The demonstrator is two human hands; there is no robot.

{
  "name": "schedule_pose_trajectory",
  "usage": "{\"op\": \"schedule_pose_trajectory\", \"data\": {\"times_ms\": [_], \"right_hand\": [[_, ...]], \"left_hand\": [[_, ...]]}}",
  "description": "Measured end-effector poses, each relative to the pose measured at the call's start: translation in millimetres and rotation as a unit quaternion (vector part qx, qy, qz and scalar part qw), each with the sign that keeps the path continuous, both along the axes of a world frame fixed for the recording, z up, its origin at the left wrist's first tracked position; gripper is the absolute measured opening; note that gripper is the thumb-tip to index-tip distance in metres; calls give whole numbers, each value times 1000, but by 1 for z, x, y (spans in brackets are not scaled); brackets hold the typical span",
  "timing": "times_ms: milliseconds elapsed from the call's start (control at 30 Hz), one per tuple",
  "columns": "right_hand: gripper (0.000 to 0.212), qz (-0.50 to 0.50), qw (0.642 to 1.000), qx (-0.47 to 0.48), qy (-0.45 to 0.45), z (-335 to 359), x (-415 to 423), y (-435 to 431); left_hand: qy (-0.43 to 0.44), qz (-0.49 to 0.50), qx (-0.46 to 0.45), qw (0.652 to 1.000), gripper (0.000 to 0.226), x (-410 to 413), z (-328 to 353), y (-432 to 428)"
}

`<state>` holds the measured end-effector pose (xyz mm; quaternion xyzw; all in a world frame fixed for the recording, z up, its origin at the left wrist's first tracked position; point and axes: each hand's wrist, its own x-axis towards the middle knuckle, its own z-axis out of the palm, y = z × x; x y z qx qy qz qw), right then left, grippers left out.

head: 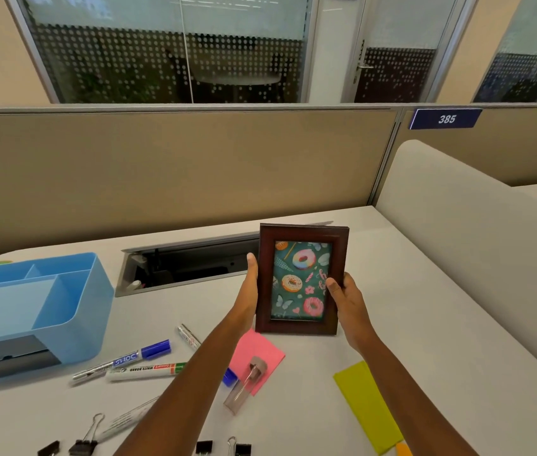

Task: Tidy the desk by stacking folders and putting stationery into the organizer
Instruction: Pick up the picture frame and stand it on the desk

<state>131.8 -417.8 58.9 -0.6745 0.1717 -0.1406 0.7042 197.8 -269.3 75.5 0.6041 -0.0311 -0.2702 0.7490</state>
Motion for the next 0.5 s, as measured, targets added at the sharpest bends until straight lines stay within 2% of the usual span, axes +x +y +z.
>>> {"op": "schedule_pose_trajectory", "data": {"times_ms": [233,400,500], "right_hand": [[33,0,999,-32,28,-3,7,17],[32,9,999,-32,33,-1,7,19],[25,18,999,-27,27,-2,4,18]], "left_hand": [[2,21,-13,1000,59,2,-4,14],[-14,31,32,999,61,-2,-1,20],[-40,54,73,995,60,-7,2,24]]}}
